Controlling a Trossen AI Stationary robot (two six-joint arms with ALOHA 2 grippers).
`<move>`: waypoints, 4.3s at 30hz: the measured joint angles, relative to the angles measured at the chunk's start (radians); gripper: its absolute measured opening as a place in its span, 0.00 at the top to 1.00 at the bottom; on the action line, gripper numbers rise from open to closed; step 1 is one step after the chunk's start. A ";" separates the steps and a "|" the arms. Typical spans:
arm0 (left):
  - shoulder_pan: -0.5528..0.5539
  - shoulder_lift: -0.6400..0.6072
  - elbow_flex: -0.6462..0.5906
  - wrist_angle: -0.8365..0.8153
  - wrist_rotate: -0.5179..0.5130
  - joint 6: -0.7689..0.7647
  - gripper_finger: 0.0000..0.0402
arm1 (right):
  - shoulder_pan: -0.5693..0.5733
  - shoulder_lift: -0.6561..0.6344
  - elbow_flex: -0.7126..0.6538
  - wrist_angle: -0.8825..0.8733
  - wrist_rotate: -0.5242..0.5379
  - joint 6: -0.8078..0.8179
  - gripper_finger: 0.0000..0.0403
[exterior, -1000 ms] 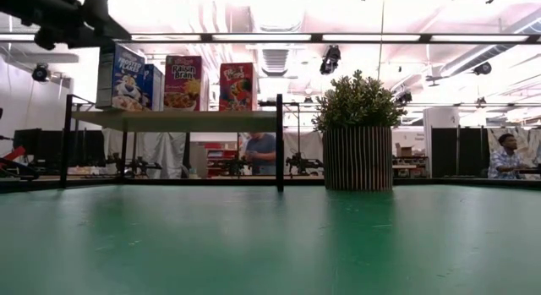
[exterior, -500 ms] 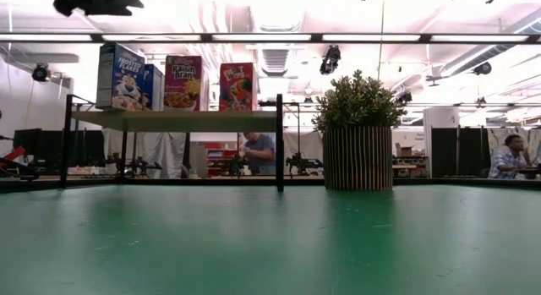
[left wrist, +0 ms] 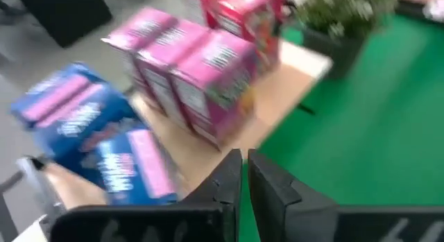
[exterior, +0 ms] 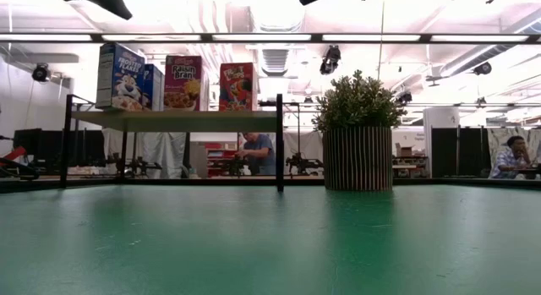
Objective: Stack cereal on shelf
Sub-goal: Put the blue cereal box on the shelf
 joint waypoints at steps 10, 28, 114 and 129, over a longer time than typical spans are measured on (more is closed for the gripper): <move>0.000 0.126 0.017 -0.153 0.082 -0.055 1.00 | 0.000 0.000 0.000 0.000 0.000 -0.004 0.48; 0.000 0.075 -0.011 -0.273 -0.021 -0.105 1.00 | 0.000 -0.001 0.000 0.000 0.000 -0.004 0.48; 0.000 0.087 -0.174 -0.264 -0.024 -0.221 1.00 | 0.000 -0.001 0.000 -0.001 0.000 -0.001 0.48; 0.000 0.087 -0.320 -0.245 -0.161 -0.316 1.00 | 0.000 -0.001 0.000 0.000 0.000 -0.002 0.48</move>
